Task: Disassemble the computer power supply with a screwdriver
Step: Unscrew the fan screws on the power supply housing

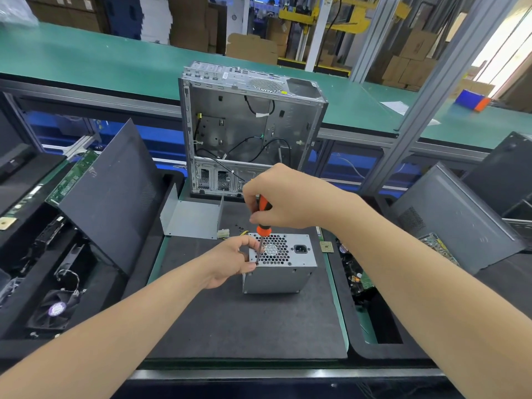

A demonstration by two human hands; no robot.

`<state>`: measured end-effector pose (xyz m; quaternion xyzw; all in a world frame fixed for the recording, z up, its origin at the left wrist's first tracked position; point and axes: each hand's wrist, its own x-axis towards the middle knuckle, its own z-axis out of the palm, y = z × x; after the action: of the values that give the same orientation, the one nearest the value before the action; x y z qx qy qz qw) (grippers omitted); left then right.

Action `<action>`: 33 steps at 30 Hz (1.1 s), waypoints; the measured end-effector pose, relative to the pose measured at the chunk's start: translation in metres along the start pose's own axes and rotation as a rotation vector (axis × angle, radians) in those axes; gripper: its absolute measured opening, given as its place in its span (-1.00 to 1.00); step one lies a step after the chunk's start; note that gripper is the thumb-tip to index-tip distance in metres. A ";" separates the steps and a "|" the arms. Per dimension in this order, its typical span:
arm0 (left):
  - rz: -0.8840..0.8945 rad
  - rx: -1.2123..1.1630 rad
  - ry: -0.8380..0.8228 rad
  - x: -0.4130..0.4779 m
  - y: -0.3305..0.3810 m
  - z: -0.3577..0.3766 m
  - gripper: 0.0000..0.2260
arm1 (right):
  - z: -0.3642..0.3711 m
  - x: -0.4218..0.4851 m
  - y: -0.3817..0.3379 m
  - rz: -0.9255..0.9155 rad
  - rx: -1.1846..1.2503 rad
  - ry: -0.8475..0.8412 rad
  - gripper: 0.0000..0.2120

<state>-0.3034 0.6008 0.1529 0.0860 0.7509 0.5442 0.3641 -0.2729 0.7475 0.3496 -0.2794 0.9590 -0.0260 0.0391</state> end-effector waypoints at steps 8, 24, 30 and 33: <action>0.042 0.076 0.018 -0.004 0.007 0.004 -0.75 | -0.010 -0.002 0.007 -0.072 0.128 -0.046 -0.71; 0.044 0.091 0.027 -0.004 0.008 0.001 -0.83 | -0.003 0.003 -0.001 -0.018 -0.010 -0.040 -0.91; 0.053 0.085 0.023 -0.005 0.007 0.001 -0.78 | -0.013 -0.001 0.005 -0.049 0.036 -0.103 -0.78; 0.043 0.087 0.017 -0.005 0.007 0.000 -0.76 | -0.016 -0.001 0.005 -0.049 0.059 -0.151 -0.64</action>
<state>-0.3018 0.6015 0.1614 0.1130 0.7748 0.5196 0.3419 -0.2759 0.7527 0.3650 -0.3028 0.9450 -0.0339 0.1187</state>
